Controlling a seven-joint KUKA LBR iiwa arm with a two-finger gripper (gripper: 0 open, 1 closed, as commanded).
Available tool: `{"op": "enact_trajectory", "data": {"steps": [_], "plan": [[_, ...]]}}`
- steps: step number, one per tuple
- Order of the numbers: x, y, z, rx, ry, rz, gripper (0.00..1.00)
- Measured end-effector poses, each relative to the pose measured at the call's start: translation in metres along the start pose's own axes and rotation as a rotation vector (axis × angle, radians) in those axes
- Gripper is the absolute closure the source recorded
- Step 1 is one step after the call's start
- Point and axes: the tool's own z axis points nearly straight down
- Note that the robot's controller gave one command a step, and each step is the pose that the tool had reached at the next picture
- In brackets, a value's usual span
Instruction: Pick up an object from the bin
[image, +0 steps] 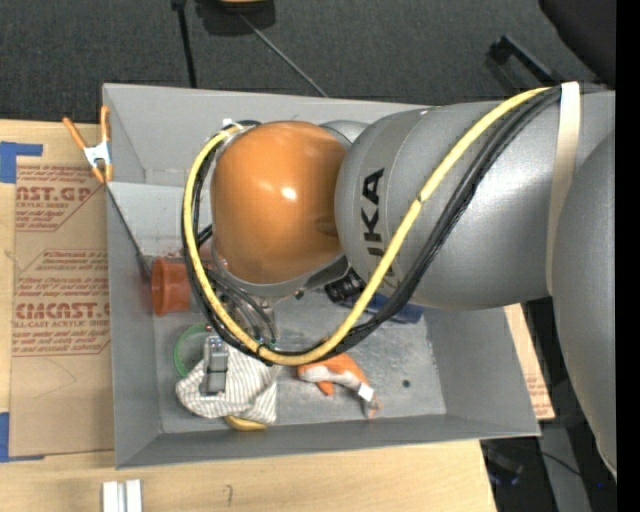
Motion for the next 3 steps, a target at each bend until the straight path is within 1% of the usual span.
{"op": "enact_trajectory", "data": {"steps": [1, 2, 3], "plan": [[-0.011, -0.018, 0.057, 0.000, -0.002, -0.161, 0.00], [-0.014, -0.071, 0.083, 0.002, 0.001, -0.367, 0.00], [-0.043, -0.047, 0.094, 0.000, -0.002, -0.606, 0.00]]}}
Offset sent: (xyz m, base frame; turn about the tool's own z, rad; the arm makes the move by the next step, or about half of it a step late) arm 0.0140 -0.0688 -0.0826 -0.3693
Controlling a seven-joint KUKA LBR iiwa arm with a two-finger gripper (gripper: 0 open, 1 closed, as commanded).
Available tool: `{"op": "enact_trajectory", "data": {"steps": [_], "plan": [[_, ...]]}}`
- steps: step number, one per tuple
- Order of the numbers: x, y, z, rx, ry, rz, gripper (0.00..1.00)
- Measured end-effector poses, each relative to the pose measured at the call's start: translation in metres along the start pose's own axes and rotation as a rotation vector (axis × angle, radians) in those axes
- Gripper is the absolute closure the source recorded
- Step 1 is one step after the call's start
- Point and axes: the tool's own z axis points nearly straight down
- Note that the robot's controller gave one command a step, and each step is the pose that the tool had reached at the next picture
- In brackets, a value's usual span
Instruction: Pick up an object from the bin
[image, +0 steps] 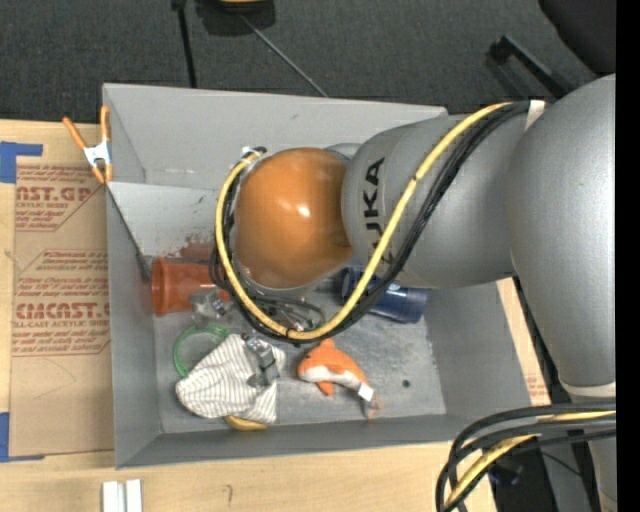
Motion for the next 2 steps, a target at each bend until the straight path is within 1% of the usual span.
{"op": "enact_trajectory", "data": {"steps": [1, 2], "plan": [[0.024, 0.001, 0.077, -0.001, 0.009, 0.026, 0.00], [-0.031, -0.002, 0.078, 0.001, 0.003, -0.586, 1.00]]}}
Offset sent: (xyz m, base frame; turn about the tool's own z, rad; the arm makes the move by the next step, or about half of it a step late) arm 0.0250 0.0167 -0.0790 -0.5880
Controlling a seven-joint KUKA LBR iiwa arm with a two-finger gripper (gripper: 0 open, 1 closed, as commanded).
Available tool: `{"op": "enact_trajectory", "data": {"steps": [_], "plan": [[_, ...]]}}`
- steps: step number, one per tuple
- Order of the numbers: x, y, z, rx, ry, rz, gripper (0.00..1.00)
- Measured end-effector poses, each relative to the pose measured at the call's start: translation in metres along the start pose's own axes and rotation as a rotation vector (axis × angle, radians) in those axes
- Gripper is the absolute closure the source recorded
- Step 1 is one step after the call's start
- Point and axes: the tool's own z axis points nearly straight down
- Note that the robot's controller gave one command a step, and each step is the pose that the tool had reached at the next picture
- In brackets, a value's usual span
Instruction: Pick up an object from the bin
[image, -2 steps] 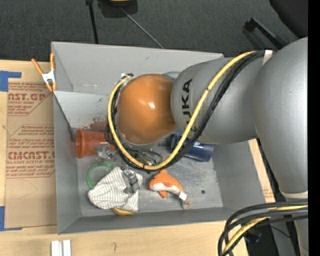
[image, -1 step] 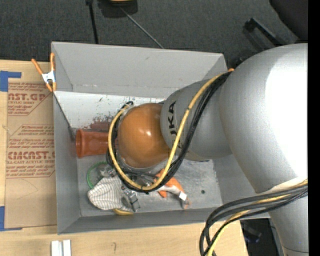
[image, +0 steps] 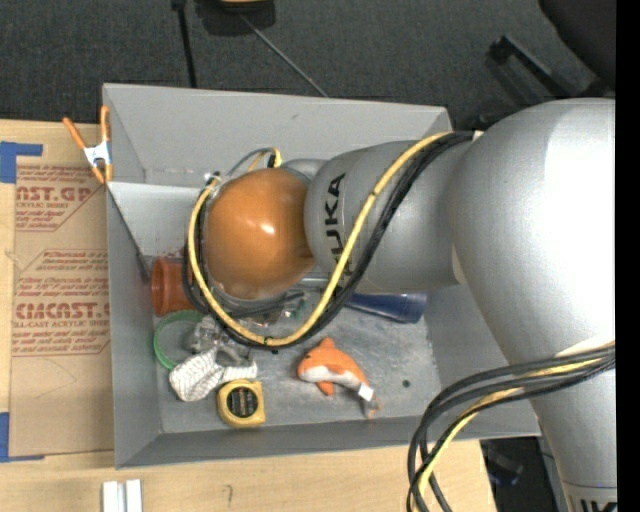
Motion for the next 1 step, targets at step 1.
{"op": "enact_trajectory", "data": {"steps": [1], "plan": [[0.0004, 0.0003, 0.0000, 0.000, -0.001, 0.002, 1.00]]}}
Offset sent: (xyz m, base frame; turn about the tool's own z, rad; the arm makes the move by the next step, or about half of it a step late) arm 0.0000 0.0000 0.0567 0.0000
